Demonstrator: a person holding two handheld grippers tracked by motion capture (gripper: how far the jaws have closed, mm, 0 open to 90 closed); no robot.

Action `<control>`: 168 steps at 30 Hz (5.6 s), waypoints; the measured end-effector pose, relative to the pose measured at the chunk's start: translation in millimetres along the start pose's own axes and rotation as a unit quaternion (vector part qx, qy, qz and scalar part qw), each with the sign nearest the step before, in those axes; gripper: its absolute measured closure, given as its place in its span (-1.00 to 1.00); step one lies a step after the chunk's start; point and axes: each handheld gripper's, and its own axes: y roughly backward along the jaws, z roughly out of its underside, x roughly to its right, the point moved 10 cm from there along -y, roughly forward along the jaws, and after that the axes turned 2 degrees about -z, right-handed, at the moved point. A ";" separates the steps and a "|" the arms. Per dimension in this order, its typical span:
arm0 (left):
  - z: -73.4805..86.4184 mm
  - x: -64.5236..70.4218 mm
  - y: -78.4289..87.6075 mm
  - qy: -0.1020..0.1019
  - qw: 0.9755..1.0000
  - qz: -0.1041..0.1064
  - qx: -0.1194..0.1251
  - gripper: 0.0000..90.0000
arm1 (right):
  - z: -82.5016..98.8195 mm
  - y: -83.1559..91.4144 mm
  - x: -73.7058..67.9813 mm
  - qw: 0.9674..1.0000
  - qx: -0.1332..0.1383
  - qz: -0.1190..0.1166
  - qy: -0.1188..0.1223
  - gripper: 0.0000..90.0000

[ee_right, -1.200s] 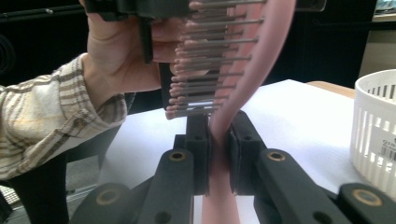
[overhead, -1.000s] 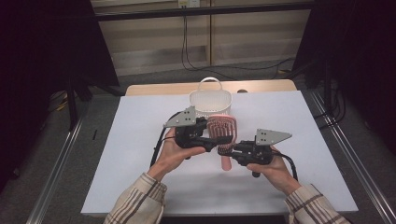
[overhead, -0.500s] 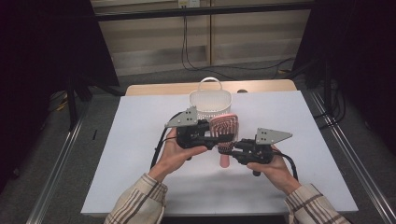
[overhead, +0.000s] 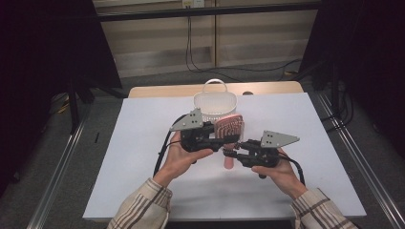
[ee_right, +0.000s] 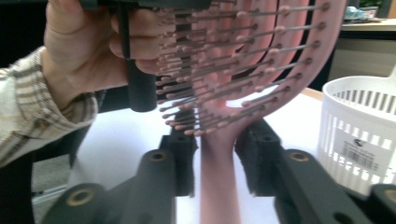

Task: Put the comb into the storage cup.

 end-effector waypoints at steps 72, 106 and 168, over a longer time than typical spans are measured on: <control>-15.8 -39.7 48.6 0.013 0.993 -0.116 0.019 0.40 | 7.3 76.6 40.9 0.964 0.011 0.264 0.031 -0.98; -40.5 -64.4 59.7 -0.007 0.986 -0.165 0.034 0.40 | 31.1 147.5 34.6 0.942 0.018 0.335 0.020 -1.00; -97.0 -136.4 17.0 -0.045 0.969 -0.241 0.040 0.40 | 34.4 145.0 32.7 0.946 0.019 0.324 0.014 -1.00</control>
